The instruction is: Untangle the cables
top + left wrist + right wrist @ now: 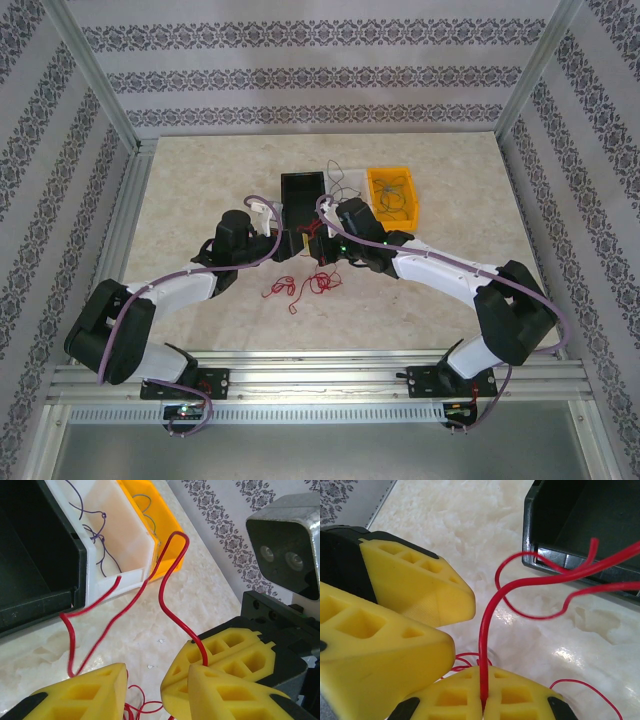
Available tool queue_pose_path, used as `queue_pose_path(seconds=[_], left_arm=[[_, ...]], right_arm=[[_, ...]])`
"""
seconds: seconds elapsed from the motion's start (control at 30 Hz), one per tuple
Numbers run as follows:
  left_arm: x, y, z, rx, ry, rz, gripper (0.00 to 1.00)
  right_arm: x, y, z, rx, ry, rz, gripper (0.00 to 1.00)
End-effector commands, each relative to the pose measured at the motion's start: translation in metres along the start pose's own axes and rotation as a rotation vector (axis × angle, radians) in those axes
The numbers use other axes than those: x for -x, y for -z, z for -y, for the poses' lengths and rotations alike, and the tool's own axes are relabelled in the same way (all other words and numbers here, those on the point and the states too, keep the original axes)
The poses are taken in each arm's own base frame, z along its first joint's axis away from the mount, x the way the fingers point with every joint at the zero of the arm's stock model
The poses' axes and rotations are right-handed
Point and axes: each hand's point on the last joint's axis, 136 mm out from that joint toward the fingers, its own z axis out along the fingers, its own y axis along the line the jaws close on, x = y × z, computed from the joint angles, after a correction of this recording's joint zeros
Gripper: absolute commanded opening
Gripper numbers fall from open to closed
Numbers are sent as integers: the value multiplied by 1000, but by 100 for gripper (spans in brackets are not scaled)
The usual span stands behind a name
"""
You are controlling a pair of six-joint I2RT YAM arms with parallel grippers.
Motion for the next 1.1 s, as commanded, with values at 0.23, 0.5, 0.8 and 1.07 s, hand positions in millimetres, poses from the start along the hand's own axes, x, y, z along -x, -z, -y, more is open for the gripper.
queue_pose_path(seconds=[0.23, 0.5, 0.8, 1.07], left_arm=[[38, 32, -23, 213, -58, 252, 43], [44, 105, -87, 681, -5, 432, 53], [1, 89, -83, 603, -52, 199, 54], [-42, 80, -95, 613, -30, 42, 54]], right_arm=[[48, 2, -15, 28, 68, 72, 0], [84, -18, 19, -37, 4, 68, 0], [91, -64, 50, -16, -15, -22, 0], [100, -77, 60, -44, -43, -21, 41]])
